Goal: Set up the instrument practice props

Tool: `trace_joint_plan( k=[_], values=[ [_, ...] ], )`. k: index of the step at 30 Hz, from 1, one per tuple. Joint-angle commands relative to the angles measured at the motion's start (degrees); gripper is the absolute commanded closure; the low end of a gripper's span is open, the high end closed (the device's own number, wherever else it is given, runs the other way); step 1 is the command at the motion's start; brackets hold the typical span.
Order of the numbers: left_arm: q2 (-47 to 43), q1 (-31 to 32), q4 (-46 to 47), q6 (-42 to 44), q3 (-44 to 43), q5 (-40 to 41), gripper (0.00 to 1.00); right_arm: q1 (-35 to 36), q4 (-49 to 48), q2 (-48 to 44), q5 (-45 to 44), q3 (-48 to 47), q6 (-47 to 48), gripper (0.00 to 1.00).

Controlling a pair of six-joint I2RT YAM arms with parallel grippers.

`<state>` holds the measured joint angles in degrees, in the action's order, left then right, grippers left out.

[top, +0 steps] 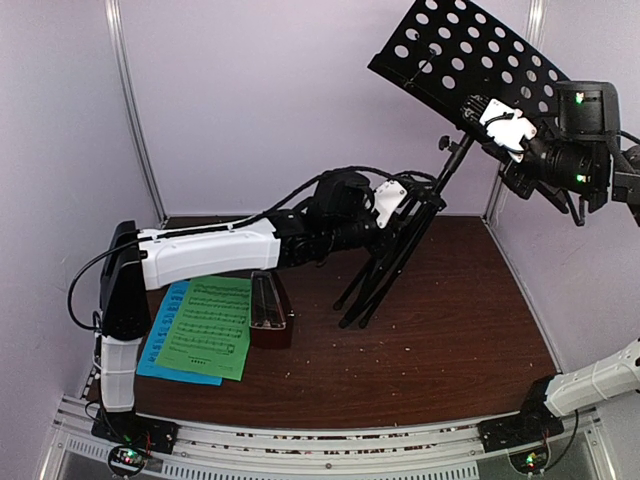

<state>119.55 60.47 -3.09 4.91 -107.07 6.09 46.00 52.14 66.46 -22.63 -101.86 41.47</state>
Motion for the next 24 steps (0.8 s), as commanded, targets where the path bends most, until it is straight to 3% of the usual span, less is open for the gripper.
trace_joint_plan(
  k=[1, 11, 24],
  values=[
    [-1.3, 0.4, 2.7, 4.0, 2.4, -4.5, 0.78, 0.6, -17.8, -2.3, -4.1, -6.4, 1.0, 1.00],
    [-1.5, 0.4, 7.9, 18.0, 5.8, -4.4, 1.00, 1.1, -16.7, -1.4, -4.5, -10.8, 3.0, 1.00],
    [0.8, 0.2, 22.6, 28.7, 11.2, 7.7, 1.00, 6.8, -16.8, 2.8, -6.1, -18.2, 12.2, 1.00]
  ],
)
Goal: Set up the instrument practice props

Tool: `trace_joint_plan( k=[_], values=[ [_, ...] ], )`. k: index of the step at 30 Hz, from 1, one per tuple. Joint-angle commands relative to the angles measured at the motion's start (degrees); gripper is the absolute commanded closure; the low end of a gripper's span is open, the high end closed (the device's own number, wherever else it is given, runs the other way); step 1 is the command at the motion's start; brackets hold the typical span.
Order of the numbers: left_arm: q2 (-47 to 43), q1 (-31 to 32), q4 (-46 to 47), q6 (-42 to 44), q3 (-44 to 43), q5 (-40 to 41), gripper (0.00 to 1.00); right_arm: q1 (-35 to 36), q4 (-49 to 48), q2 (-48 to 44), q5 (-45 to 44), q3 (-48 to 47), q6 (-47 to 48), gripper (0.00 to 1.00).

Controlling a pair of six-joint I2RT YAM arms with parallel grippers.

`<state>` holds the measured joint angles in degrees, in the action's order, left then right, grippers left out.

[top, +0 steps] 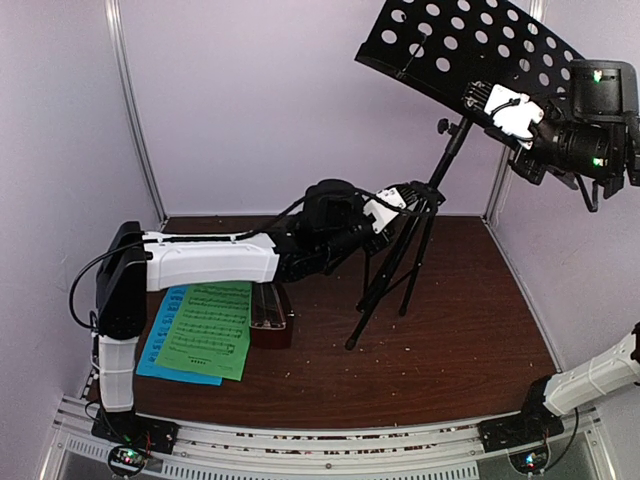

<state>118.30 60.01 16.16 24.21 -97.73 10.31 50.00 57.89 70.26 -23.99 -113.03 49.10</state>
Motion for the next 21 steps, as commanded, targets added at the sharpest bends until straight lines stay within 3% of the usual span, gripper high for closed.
trace_joint_plan(
  k=[1, 8, 16, 19, 21],
  values=[
    [2.6, 0.6, 4.5, 9.0, 2.0, 4.5, 1.00, 4.0, -23.0, -0.5, -5.6, -6.9, 6.2, 1.00],
    [5.4, 0.3, 8.0, 7.1, 0.5, 8.1, 1.00, 10.3, -27.7, 2.0, -11.1, -4.0, 14.0, 1.00],
    [7.6, 0.0, 9.1, 6.0, 0.9, 8.5, 0.91, 11.1, -29.6, 1.8, -12.2, 2.4, 14.4, 1.00],
    [8.2, -0.1, 9.1, 4.7, 1.2, 9.2, 0.75, 11.1, -31.9, 0.8, -12.6, 6.6, 14.0, 1.00],
    [8.5, 0.0, 9.0, 3.7, 1.5, 9.3, 0.55, 11.1, -32.6, 0.4, -12.6, 8.7, 13.7, 1.00]
  ],
)
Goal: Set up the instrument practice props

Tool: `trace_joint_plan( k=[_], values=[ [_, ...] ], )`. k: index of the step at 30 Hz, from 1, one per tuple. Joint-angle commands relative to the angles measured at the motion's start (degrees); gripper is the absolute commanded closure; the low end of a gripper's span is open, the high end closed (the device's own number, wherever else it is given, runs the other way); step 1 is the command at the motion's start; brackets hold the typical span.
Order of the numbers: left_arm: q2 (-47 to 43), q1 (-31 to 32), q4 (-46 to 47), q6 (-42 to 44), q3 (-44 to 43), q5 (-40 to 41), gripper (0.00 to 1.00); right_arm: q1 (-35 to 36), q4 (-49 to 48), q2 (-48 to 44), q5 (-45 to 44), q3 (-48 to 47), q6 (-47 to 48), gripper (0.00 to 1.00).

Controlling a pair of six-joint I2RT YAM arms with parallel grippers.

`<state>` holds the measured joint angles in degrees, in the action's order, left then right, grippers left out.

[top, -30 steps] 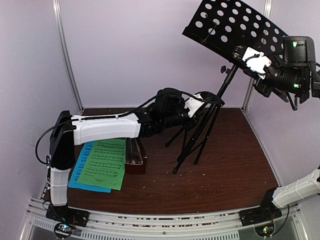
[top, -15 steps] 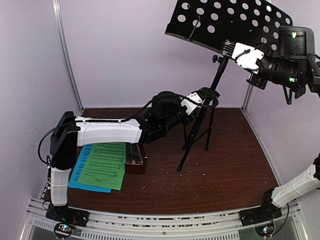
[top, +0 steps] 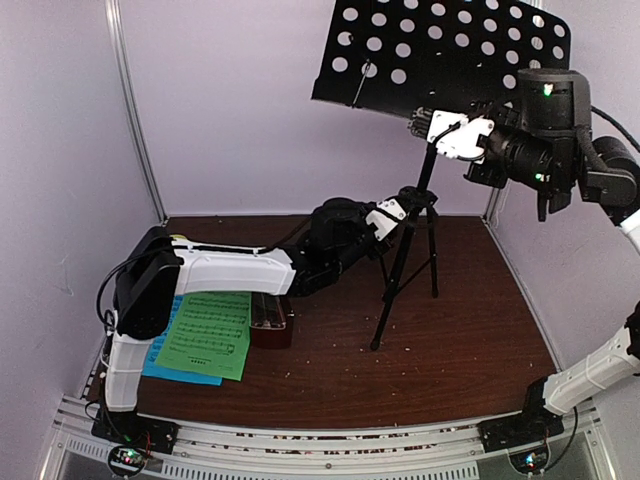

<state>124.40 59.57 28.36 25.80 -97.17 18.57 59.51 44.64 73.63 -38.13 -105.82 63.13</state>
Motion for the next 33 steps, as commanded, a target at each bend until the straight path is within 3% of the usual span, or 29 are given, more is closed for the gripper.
trace_joint_plan(
  k=[1, 3, 7, 15, 26, 33],
  values=[
    [2.4, 0.4, -3.2, 1.7, 1.2, 1.1, 0.48, 1.6, -19.6, -3.0, 1.6, 2.2, -0.6, 1.00],
    [2.0, 0.5, -3.3, 0.8, 2.5, 1.2, 0.38, 1.6, -20.3, -3.2, 1.5, 4.0, -0.8, 1.00],
    [-1.6, 0.8, -0.2, -0.4, 9.4, 1.0, 0.30, 1.8, -21.9, -3.7, 1.7, 6.7, -1.9, 1.00],
    [-7.4, 1.2, 0.7, -3.1, 16.7, 2.3, 0.26, 2.0, -23.8, -5.9, 1.4, 11.6, -3.6, 0.98],
    [-10.6, 1.3, -1.1, -5.6, 18.3, 0.9, 0.25, 3.0, -23.8, -10.7, 0.0, 17.2, -5.2, 0.49],
    [-11.8, 1.3, -3.4, -7.4, 18.2, 0.2, 0.25, 4.4, -21.5, -13.6, -0.3, 19.0, -7.5, 0.29]
  ],
)
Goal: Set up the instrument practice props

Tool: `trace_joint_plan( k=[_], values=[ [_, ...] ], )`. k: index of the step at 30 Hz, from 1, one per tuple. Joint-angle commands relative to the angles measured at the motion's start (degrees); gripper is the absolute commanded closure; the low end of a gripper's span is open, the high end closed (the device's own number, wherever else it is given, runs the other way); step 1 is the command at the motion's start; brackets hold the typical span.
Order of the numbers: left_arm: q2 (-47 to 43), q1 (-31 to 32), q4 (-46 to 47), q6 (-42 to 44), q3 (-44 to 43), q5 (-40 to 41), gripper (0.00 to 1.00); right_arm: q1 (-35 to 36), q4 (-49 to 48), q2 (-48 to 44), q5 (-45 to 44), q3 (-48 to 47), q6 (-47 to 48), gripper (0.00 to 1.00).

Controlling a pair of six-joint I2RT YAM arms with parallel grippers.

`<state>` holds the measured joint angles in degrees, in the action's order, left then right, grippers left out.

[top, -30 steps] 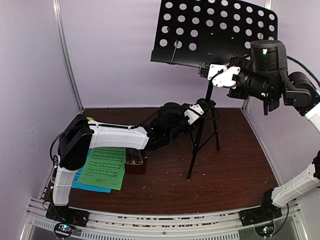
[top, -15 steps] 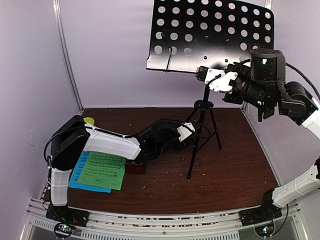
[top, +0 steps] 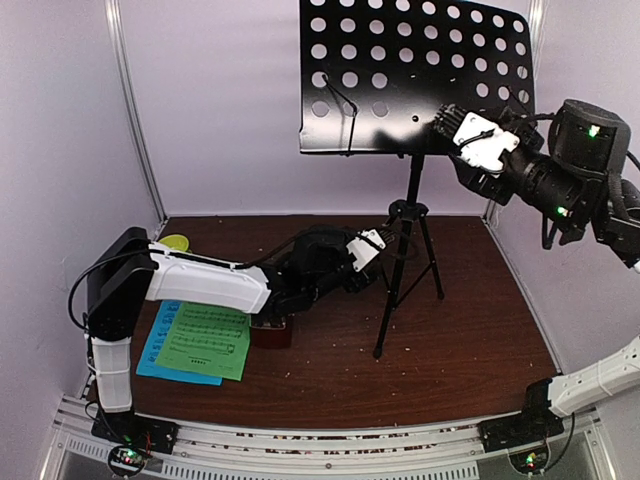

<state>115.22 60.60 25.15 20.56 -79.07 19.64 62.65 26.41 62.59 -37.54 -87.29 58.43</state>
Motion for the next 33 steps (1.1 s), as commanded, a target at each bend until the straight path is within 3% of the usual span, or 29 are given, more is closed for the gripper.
trace_joint_plan(
  k=[1, 5, 6, 9, 18, 26, 33],
  values=[
    [-2.8, 0.2, -0.9, -2.6, 0.1, -1.2, 0.24, 1.7, -2.8, -3.2, -0.8, 0.7, -3.3, 0.26],
    [-3.6, 0.1, -2.6, -3.2, 0.2, -2.2, 0.24, 3.4, -1.1, -5.2, -0.2, 2.3, -6.1, 0.19],
    [-3.8, 0.1, -2.7, -3.2, 0.4, -2.4, 0.24, 3.7, -0.5, -5.7, 0.1, 2.7, -6.9, 0.12],
    [-4.0, 0.1, -3.4, -3.1, 0.5, -2.8, 0.24, 4.7, 0.8, -7.2, 0.9, 3.7, -9.6, 0.07],
    [-4.1, -0.8, -5.3, -5.5, -0.4, -5.0, 0.24, 7.7, 8.3, -11.9, 2.7, 5.7, -19.1, 0.00],
    [-6.7, -1.1, -6.3, -7.2, 0.8, -6.7, 0.25, 8.2, 14.7, -17.6, 8.2, 12.8, -35.0, 0.03],
    [-13.0, -0.2, -7.3, -11.3, 5.8, -10.6, 0.27, 7.4, 8.4, -24.9, 8.8, 28.3, -47.1, 0.20]
  ],
)
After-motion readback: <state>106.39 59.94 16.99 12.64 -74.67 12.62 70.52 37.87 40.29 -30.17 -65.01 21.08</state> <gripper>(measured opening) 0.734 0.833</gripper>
